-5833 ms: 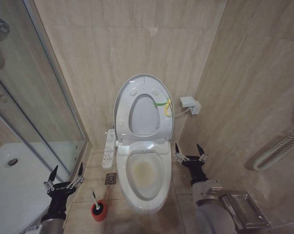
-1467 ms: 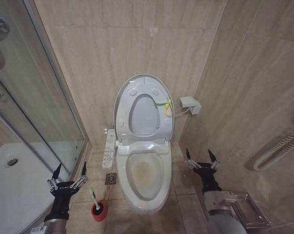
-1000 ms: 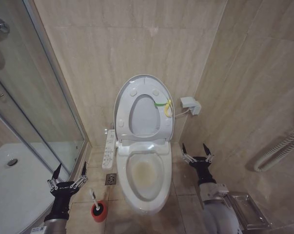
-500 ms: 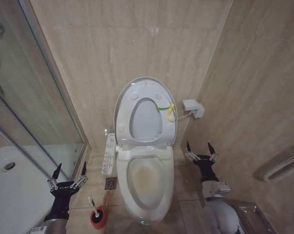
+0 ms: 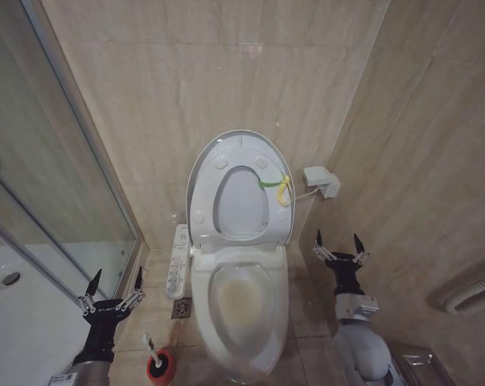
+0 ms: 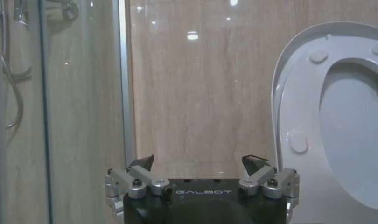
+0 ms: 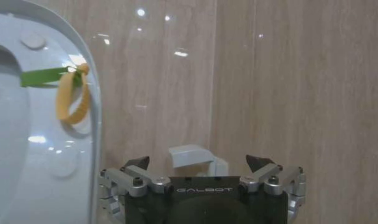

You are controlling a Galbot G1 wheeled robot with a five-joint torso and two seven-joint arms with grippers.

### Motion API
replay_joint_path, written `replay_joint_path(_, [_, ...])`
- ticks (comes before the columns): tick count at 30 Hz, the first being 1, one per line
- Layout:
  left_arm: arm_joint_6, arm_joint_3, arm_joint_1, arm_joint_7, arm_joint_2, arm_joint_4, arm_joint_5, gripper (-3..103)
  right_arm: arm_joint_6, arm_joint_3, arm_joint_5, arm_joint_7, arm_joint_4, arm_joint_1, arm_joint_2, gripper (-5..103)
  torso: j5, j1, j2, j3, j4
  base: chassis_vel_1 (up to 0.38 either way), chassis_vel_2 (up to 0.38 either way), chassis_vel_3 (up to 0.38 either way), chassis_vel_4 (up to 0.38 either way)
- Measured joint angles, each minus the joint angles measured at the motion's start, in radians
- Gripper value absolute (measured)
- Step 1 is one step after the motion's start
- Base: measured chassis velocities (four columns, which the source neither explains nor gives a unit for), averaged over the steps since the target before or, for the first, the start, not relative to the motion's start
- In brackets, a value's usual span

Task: Open the toilet lid, clean the toilet bowl with a toilet brush, close the toilet lid, and flush.

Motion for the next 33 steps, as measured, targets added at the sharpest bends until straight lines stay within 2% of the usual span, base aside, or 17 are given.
replay_joint_path(10, [0.0,0.0,0.0,0.0,0.0,0.0,0.0,96,-0.049,-0.034,-0.004,0.026,-0.078,0.141,-0.031,100,0.0001,-0.001,0.0,0.0,0.0002,0.0,0.0,0.0,0.0])
replay_joint_path(18, [0.0,0.0,0.0,0.0,0.0,0.0,0.0,96,-0.07,-0.078,0.083,0.032,-0.262,0.355,-0.042,100,0.0,-0.001,0.0,0.0,0.0003,0.0,0.0,0.0,0.0])
replay_joint_path(24, [0.0,0.0,0.0,0.0,0.0,0.0,0.0,96,-0.056,-0.086,0.093,0.028,-0.423,0.531,-0.051,100,0.0001,-0.001,0.0,0.0,0.0004,0.0,0.0,0.0,0.0])
replay_joint_path(33, [0.0,0.0,0.0,0.0,0.0,0.0,0.0,96,-0.052,-0.098,0.102,0.019,-0.554,0.699,-0.079,100,0.0,-0.001,0.0,0.0,0.0001,0.0,0.0,0.0,0.0])
